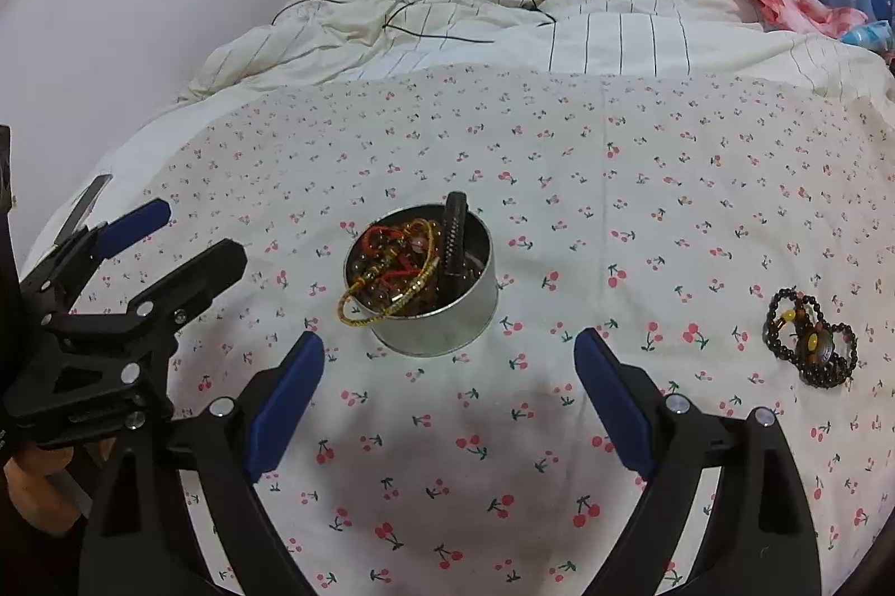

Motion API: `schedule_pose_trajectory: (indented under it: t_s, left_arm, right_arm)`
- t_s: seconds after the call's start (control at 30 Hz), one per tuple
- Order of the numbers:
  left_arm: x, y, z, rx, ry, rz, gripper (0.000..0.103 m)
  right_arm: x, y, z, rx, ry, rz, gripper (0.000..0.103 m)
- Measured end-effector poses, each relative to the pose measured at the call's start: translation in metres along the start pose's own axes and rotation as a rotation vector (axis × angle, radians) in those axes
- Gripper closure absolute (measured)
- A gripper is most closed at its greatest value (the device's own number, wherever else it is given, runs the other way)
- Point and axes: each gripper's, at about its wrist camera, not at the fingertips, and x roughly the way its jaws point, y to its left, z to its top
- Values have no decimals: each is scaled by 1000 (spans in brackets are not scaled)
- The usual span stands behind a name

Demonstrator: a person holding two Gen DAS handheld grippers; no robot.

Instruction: Organize jewelry

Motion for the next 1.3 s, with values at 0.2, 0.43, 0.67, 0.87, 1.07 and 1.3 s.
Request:
schedule_pose_trajectory:
  t_s: [0.2, 0.43, 0.67, 0.87, 1.07, 1.3]
  left_arm:
    - [2, 0, -1, -5, 19, -7, 7]
    - [1, -6, -2, 3, 11, 7, 7]
    - [1, -5, -2, 3, 13, 8, 7]
    - [1, -5, -2, 2, 12, 7, 7]
    - [2, -5, -2, 2, 13, 6, 7]
    - [4, -4, -4, -15, 19, 0, 7]
  right_arm:
    - [-2, 2, 1, 0, -7, 2, 14]
    - [-3, 1, 1, 7, -10, 8, 14]
    - [-4, 2, 2, 4, -9, 9, 14]
    - [-4, 2, 2, 4, -9, 8, 14]
    - [-4, 2, 1, 2, -9, 8, 14]
    - [-3, 4, 0, 4, -6, 14, 14]
